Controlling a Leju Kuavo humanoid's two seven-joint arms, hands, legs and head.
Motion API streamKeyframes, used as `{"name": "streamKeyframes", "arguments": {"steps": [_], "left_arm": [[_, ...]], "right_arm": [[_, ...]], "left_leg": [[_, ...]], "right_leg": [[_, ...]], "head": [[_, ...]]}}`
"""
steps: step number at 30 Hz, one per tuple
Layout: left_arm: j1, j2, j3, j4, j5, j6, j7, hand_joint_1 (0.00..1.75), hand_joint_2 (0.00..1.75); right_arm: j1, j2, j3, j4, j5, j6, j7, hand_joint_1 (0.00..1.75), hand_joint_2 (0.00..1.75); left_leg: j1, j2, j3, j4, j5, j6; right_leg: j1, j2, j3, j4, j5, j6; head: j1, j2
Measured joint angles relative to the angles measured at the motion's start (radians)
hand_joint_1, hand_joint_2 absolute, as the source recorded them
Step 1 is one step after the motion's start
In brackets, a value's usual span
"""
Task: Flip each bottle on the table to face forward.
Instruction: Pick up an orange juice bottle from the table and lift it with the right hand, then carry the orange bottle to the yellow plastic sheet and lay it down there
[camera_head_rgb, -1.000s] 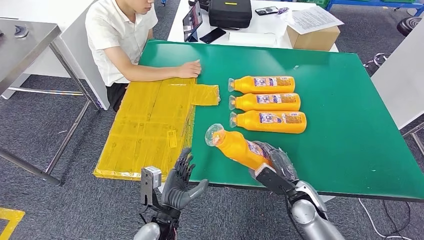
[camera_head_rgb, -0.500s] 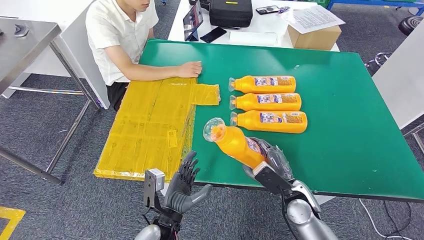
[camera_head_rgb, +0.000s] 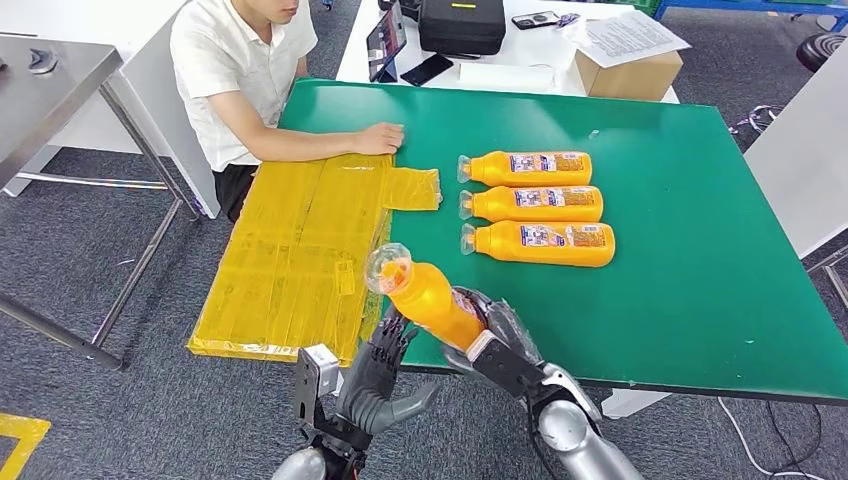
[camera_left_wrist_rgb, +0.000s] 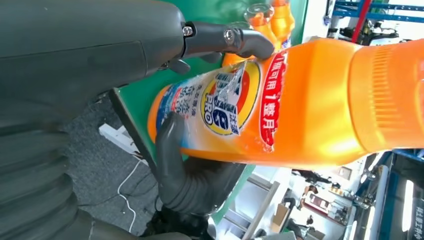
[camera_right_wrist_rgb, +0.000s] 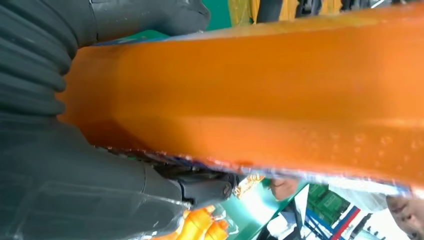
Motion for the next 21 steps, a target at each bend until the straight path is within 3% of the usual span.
{"name": "streamKeyframes", "arguments": {"steps": [8, 21], "left_arm": [[-0.012, -0.015, 0.014, 0.012, 0.016, 0.007, 0.01, 0.0, 1.75], [-0.052, -0.041, 0.062, 0.055, 0.112, 0.103, 0.055, 0.0, 1.75]], "right_arm": [[-0.054, 0.021, 0.077, 0.046, 0.063, -0.007, 0.033, 1.75, 1.75], [-0.076, 0.041, 0.196, 0.063, 0.1, -0.042, 0.05, 1.75, 1.75]], "left_leg": [[0.0, 0.0, 0.0, 0.0, 0.0, 0.0], [0.0, 0.0, -0.001, 0.0, 0.0, 0.0]], "right_leg": [[0.0, 0.0, 0.0, 0.0, 0.0, 0.0], [0.0, 0.0, -0.001, 0.0, 0.0, 0.0]], "head": [[0.0, 0.0], [0.0, 0.0]]}}
